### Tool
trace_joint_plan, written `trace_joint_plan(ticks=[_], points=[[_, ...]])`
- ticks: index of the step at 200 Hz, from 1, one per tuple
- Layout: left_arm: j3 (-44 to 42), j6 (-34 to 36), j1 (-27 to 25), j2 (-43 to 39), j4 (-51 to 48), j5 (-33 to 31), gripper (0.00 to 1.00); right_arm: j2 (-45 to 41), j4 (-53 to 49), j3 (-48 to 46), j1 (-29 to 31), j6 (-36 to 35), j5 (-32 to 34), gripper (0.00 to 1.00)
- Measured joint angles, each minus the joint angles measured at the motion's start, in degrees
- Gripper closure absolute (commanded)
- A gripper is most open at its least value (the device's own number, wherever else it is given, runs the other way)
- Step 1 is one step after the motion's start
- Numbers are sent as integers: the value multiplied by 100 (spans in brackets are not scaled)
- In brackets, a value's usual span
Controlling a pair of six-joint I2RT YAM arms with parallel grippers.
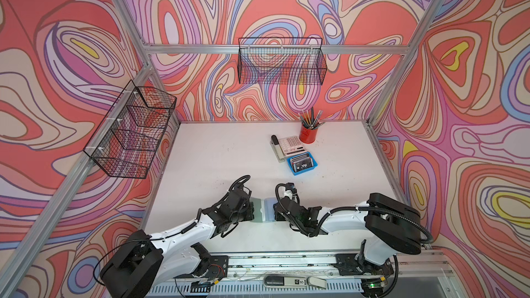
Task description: Put the credit cards into the card holder
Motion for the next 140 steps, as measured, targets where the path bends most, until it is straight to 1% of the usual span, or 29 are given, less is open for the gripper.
trace_joint_plan(ticks=[88, 140], points=[[0, 0, 0, 85, 22, -24, 100, 391, 378, 240, 181, 39, -166, 69], [-2, 2, 0, 85, 26, -81, 100, 501, 719, 245, 188, 42, -424, 65]])
